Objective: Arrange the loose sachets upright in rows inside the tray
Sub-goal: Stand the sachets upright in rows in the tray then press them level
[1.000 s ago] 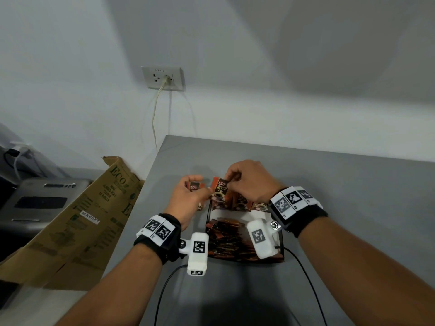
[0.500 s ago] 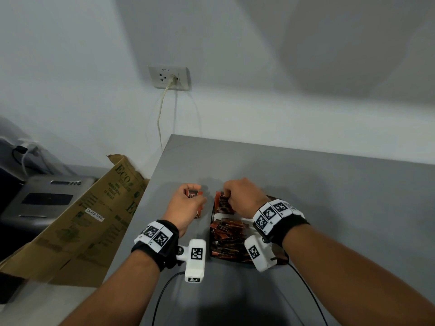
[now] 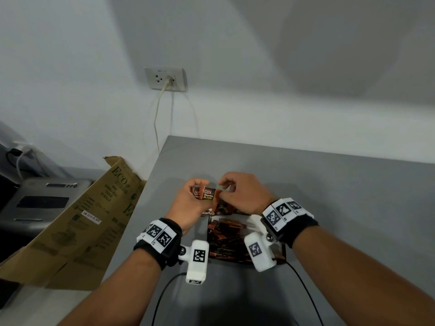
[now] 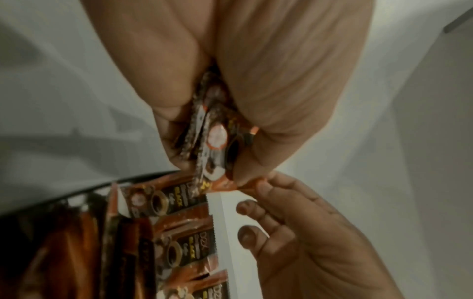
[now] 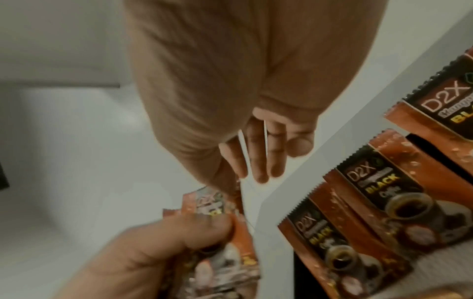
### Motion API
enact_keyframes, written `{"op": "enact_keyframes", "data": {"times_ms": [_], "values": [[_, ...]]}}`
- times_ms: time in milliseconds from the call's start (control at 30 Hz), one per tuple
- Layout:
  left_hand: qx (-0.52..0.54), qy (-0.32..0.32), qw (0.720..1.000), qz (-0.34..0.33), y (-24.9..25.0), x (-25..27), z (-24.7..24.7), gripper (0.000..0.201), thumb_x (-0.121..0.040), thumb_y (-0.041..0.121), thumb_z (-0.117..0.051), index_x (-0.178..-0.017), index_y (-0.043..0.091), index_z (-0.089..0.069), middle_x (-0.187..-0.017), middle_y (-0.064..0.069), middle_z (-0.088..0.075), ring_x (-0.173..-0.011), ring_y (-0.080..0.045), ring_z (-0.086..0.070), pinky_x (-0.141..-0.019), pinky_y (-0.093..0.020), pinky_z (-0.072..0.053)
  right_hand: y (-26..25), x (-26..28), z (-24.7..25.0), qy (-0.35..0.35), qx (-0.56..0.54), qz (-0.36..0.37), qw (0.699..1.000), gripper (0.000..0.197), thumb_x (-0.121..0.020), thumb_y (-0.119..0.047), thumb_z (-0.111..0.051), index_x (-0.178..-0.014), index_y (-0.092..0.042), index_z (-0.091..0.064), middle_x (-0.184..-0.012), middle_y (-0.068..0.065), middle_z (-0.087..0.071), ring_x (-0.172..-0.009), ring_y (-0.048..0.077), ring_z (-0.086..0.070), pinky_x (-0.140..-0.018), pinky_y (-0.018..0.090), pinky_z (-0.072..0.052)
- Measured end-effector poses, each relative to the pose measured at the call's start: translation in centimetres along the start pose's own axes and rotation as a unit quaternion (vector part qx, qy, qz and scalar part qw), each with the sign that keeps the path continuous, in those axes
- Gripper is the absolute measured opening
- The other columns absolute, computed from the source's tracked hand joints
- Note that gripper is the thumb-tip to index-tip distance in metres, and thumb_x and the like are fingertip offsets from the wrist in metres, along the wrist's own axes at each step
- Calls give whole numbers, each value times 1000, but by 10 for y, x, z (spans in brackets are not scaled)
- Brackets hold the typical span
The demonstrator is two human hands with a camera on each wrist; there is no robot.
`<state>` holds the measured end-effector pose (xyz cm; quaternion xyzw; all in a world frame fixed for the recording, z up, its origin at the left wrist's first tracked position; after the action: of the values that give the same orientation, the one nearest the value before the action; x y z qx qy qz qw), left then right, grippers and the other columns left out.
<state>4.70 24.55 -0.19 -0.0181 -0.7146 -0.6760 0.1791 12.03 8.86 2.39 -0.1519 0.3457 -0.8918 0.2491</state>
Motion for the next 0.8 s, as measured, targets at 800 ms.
{"op": "enact_keyframes", "data": {"times_ms": [800], "values": [[-46,29,998,41,-4,4,-7,31,-86,-4,-62,-110,16,-59,-83,-5,-61,-65,-15,-56,-58,-31,-47,51,23,1,21,141,-94,985,14,-84,0,-59,-84,-13,-60,-94,7,-63,-80,25,-58,-69,35,-51]]}}
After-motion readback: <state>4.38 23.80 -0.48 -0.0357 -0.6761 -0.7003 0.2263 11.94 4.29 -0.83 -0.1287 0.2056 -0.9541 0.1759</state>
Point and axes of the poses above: each hand's wrist, its own x-axis away from the middle knuckle, its own z-axis out of the back of the hand, y = z × x, the point moved 2 cm from there along -x, towards the middle knuckle
